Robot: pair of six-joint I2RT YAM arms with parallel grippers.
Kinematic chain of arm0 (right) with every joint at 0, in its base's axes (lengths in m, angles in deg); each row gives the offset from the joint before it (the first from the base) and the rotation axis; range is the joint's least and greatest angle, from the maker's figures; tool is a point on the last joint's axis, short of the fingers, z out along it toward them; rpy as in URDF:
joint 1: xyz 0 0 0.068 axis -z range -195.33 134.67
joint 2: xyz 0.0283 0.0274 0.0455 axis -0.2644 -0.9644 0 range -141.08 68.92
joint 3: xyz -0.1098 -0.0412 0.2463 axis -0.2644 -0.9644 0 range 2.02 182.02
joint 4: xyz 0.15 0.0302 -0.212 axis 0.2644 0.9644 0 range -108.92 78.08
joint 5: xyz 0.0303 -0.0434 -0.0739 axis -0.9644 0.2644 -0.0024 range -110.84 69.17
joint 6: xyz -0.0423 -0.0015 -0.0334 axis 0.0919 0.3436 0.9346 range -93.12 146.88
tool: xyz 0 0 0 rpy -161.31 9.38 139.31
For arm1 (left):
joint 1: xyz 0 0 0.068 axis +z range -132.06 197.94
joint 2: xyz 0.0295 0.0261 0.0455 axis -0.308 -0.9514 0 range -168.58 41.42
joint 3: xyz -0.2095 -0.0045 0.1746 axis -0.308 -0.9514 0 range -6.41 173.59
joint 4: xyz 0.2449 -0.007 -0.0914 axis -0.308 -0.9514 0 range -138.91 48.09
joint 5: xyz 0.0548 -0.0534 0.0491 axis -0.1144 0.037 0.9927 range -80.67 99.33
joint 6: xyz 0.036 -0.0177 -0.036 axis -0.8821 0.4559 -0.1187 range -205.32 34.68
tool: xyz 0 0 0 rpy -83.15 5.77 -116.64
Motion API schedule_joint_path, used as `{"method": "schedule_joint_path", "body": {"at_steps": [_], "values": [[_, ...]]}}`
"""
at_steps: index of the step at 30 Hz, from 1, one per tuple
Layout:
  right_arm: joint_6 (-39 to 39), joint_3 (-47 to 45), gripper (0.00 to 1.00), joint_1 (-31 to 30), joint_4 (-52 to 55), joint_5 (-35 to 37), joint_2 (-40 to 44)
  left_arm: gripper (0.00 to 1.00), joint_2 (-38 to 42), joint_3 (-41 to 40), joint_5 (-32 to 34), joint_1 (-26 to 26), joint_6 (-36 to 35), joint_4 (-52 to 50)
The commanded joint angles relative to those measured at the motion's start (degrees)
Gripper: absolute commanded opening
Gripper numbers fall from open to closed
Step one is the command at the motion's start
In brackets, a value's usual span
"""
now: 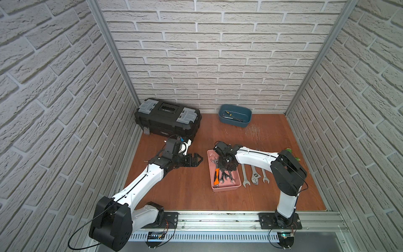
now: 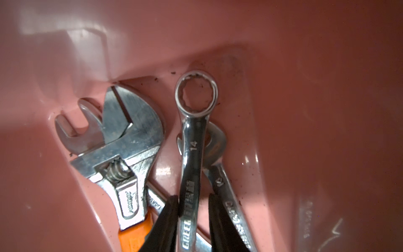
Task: Take out the wrench from the storage box
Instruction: Pick up the wrench from the storage box.
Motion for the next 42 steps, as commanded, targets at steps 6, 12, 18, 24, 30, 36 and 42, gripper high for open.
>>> {"method": "schedule_joint_path", "body": {"at_steps": [6,12,18,24,30,36,42], "values": [[-2.22,0.48,0.3,1.36,-1.45,-0.35,-3.07,0.98,0.0,-0.87,0.72,-0.4,-0.78,1.15],[-3.73,0.13,0.31,1.31,-0.57,-1.55,-5.08,0.98,-0.43,-0.83,0.6,-0.39,-1.0,1.07],[-3.56,-0.6,0.18,1.22,-1.77,-3.16,-5.81,0.98,-1.14,-0.5,0.49,-0.41,-1.35,1.06],[-1.9,0.99,0.08,0.53,-0.46,-2.25,-3.26,0.98,-1.72,0.05,0.43,-0.42,-1.5,0.99],[-0.79,3.28,0.02,-1.01,1.75,0.13,0.93,0.98,-2.61,0.76,0.34,-0.44,-1.43,1.37],[-0.01,6.32,0.02,-1.85,3.81,2.55,4.67,0.98,-3.57,1.3,0.42,-0.39,-1.48,1.79],[1.23,7.91,0.02,-2.04,6.97,4.91,8.68,0.98,-4.42,1.89,0.43,-0.35,-1.44,1.98]]}}
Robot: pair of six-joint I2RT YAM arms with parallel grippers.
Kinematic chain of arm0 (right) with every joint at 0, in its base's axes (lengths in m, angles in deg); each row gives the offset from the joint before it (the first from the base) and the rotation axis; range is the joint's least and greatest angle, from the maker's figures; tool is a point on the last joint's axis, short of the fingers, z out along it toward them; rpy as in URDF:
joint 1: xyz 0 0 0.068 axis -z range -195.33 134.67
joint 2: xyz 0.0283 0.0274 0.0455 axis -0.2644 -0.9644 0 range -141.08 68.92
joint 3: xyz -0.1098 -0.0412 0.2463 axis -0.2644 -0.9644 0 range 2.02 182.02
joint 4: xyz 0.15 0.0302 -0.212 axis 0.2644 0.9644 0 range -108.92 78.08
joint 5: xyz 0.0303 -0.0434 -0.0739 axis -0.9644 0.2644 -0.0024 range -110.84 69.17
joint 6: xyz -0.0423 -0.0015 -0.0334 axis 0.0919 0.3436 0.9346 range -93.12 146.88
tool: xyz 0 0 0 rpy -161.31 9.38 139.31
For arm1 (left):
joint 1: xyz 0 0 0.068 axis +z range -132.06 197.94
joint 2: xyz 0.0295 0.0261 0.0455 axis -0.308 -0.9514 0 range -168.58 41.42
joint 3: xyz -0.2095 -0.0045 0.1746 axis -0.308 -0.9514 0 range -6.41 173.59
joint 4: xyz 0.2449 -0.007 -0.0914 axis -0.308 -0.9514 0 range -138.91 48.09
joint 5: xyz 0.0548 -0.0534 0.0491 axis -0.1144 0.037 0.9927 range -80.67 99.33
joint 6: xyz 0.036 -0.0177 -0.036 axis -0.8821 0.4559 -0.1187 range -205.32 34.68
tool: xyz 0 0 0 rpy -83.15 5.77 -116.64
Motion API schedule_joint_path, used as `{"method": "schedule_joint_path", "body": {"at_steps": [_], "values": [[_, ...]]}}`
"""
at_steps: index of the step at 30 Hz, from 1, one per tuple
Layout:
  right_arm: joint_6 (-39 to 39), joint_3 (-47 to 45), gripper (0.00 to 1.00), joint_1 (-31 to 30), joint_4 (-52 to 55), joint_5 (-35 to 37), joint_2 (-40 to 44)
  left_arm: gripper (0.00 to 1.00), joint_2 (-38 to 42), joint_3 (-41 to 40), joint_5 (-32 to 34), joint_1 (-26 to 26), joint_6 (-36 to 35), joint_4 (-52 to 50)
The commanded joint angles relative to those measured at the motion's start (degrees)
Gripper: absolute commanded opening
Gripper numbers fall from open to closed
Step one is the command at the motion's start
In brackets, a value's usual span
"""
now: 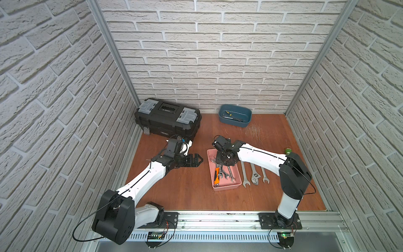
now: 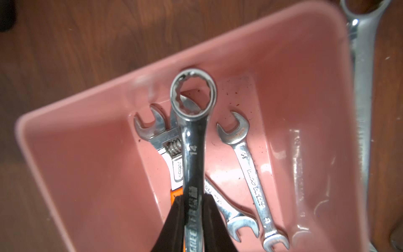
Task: Take out the wrench from the storage box
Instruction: Pick up the wrench from the storage box, then place the wrench at the center of the board.
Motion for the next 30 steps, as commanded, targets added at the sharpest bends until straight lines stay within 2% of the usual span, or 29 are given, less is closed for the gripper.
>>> {"method": "schedule_joint_path", "body": {"at_steps": [1,7,13,21,30], "values": [[1.82,1.59,0.02,-0.28,2.86,3.42,4.54,0.98,-0.93,1.59,0.23,-0.42,-0.63,1.96],[7.29,1.77,0.02,1.83,7.34,4.22,10.15,0.98,-1.42,2.26,0.14,-0.61,-0.61,2.14],[14.48,-2.59,0.02,7.41,12.21,3.52,17.27,0.98,-1.88,2.81,0.24,-0.65,-0.8,2.07],[28.0,-10.06,0.02,20.37,14.99,0.52,23.48,0.98,-3.64,4.28,0.03,-0.96,-1.46,1.7],[41.86,-16.81,0.02,35.71,12.07,-1.78,20.87,0.98,-6.25,6.86,-0.56,-1.1,-2.6,0.63]]}}
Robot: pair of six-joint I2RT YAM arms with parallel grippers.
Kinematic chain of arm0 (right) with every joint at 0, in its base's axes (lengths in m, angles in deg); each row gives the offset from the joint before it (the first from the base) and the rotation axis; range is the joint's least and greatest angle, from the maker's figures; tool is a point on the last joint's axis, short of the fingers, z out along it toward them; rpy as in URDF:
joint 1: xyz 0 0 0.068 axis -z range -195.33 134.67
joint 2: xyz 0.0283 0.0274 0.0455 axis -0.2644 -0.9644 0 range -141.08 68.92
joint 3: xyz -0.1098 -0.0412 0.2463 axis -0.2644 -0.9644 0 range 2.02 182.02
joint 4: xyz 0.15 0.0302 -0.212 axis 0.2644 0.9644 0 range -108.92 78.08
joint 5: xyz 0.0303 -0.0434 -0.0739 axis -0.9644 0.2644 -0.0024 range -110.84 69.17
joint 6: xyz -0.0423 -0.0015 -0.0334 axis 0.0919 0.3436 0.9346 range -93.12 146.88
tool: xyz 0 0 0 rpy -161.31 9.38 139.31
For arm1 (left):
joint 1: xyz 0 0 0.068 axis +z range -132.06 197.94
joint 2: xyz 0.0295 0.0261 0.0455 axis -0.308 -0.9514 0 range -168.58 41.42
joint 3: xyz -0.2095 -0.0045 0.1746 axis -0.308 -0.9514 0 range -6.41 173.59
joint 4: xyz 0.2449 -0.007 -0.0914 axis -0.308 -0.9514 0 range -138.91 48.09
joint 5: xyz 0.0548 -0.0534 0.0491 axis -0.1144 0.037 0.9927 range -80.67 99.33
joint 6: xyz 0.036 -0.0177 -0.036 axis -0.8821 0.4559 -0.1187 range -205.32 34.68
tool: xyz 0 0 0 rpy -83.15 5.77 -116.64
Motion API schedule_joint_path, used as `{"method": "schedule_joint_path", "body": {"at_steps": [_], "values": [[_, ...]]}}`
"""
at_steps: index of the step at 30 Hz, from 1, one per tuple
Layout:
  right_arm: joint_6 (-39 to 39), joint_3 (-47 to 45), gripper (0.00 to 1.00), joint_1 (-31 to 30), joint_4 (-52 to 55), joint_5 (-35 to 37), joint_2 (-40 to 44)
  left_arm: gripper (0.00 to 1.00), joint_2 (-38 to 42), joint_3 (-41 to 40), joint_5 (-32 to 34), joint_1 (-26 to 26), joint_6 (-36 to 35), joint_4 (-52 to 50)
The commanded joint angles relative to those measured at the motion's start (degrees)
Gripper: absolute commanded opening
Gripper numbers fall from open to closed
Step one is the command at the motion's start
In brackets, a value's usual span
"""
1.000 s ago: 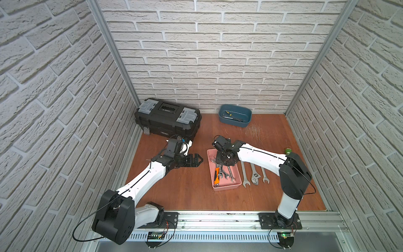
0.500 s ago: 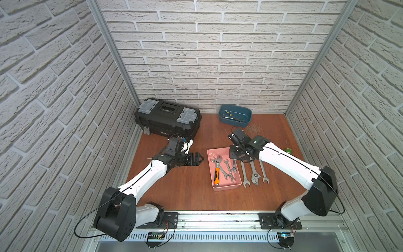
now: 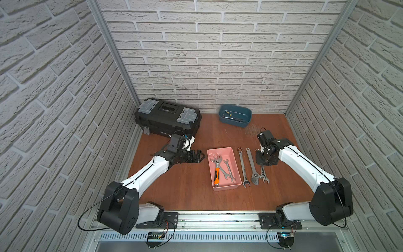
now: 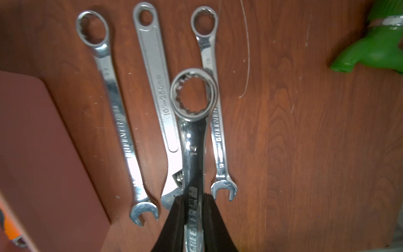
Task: Take out the wrench from the storage box
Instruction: Place the wrench at the center of the board.
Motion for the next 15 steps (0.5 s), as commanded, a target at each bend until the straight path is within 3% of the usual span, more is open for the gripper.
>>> {"method": "schedule_joint_path", "body": {"at_steps": [1,7,15], "values": [[8.56,-0.33,0.02,4.55,-1.87,-1.08,-2.26,0.98,-1.13,1.89,-0.53,-0.41,-1.57,-0.1],[15.39,-0.3,0.02,13.38,-5.02,-3.01,-9.04,0.98,-1.97,2.23,-0.71,-0.47,-1.75,-0.1],[18.35,3.12,0.02,18.44,-6.6,-3.73,-17.81,0.98,-2.99,2.86,-0.85,-0.48,-1.76,-0.04]]}}
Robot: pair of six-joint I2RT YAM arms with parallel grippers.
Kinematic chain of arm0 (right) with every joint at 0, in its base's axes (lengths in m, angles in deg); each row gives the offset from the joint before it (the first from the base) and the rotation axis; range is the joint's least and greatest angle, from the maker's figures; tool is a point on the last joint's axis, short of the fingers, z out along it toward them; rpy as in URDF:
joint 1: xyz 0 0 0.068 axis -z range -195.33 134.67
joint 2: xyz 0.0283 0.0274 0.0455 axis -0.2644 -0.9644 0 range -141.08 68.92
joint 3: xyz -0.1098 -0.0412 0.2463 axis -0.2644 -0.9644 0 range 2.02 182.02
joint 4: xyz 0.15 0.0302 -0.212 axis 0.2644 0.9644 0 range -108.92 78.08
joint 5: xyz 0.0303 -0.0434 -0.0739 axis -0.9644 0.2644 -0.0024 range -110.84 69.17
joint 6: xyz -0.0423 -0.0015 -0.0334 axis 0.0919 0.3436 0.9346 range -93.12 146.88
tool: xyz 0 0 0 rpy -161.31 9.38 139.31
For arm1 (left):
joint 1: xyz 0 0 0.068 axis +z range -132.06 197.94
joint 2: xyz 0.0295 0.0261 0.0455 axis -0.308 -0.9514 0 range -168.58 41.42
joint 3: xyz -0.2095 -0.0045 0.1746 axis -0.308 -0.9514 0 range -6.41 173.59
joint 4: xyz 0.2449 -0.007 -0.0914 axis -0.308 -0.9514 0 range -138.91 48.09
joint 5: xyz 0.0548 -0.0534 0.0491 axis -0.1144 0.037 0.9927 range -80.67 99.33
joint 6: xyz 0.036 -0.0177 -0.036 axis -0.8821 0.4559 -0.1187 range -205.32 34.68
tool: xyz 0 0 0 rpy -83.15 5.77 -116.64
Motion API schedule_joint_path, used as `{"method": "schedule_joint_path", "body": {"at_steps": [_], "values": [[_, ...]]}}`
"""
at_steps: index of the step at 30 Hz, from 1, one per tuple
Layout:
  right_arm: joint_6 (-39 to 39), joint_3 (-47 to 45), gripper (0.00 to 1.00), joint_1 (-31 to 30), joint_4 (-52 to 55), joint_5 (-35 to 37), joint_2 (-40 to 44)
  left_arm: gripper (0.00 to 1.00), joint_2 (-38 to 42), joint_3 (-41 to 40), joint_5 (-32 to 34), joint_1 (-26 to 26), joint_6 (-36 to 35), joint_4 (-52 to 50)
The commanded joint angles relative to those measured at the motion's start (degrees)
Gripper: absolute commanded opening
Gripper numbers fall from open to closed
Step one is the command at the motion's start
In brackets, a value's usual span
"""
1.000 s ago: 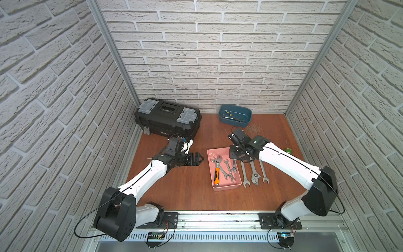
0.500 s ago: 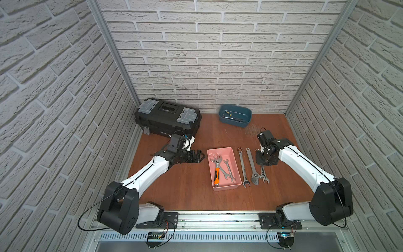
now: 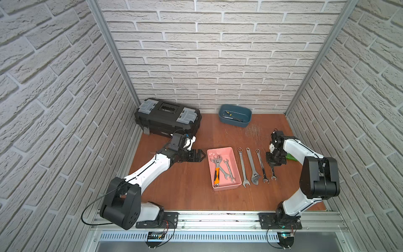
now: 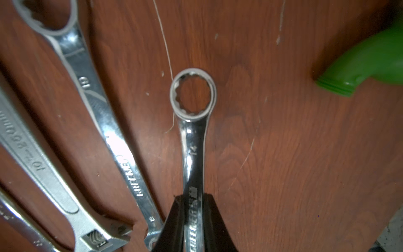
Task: Take out the wrench from the storage box
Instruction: Place the wrench at the center of the board, then pick up the wrench from the storage box.
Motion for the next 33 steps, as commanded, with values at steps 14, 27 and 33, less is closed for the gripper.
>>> {"method": "schedule_joint_path", "body": {"at_steps": [14,27,33], "values": [[3.85,2.35,0.16,2.15,-3.84,-3.45,-7.94,0.98,-1.61,1.82,-0.7,-0.46,-1.18,0.46],[2.3,6.09,0.35,0.44,1.68,-6.84,-0.07,0.98,-1.85,3.53,-0.57,-0.88,-1.45,-1.12],[-2.4,7.96,0.39,-6.06,7.5,-9.69,8.97,0.98,-1.27,5.23,0.67,-2.75,-0.11,-2.66]]}}
